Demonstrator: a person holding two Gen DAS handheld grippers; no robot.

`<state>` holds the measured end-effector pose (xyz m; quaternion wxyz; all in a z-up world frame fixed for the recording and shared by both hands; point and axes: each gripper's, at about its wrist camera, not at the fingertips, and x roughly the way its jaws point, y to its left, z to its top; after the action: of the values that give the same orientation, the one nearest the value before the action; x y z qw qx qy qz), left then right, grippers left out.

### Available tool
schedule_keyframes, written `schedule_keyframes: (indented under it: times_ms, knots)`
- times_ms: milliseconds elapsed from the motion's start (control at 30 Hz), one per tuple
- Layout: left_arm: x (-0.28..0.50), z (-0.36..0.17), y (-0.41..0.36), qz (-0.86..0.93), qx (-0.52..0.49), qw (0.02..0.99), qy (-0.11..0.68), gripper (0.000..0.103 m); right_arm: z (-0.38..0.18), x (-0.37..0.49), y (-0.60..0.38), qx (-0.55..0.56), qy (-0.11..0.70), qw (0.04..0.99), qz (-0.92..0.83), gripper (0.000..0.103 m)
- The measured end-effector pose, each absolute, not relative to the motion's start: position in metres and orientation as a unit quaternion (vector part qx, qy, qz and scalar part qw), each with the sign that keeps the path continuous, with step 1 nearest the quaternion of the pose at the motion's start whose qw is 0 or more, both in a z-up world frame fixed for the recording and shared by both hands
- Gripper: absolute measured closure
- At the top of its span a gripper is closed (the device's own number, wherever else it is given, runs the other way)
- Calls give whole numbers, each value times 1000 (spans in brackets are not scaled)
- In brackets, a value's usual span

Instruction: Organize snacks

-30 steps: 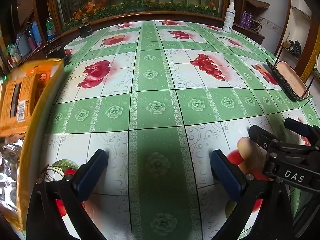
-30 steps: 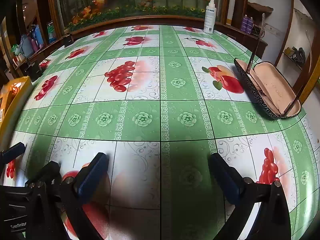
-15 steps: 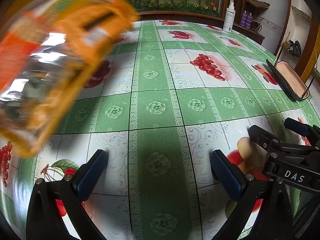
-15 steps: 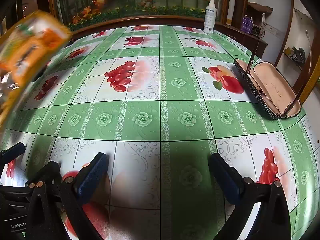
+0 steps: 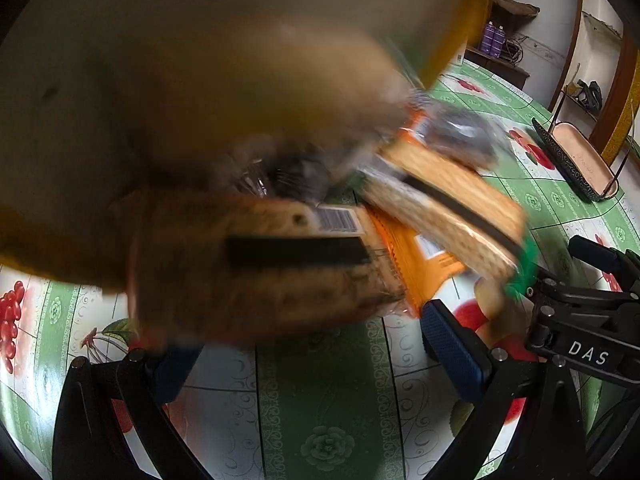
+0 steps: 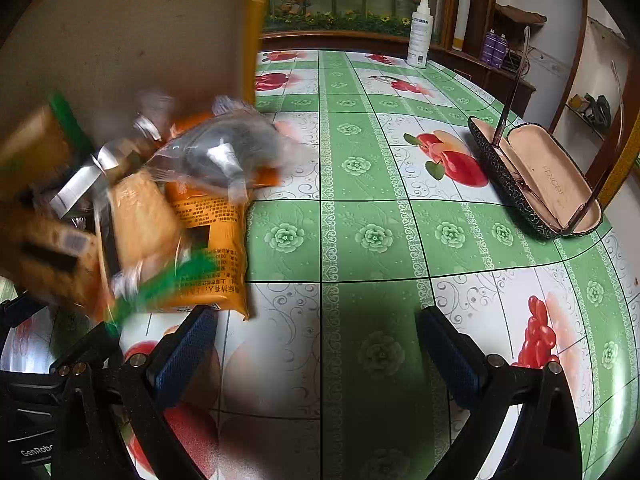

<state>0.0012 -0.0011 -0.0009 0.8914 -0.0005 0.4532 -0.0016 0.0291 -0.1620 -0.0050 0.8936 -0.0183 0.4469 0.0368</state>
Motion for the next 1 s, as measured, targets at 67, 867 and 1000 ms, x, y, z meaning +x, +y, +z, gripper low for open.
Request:
schedule_keyframes:
  times_ms: [67, 867, 1000]
  knots:
    - [0, -1, 1, -1, 0, 891, 454, 0, -5, 28, -161, -18, 447, 894, 37, 1]
    - [4, 2, -7, -2, 0, 891, 454, 0, -6, 29, -163, -19, 447, 894, 36, 1]
    - [4, 2, -6, -2, 0, 891, 454, 0, -6, 29, -164, -19, 447, 894, 36, 1]
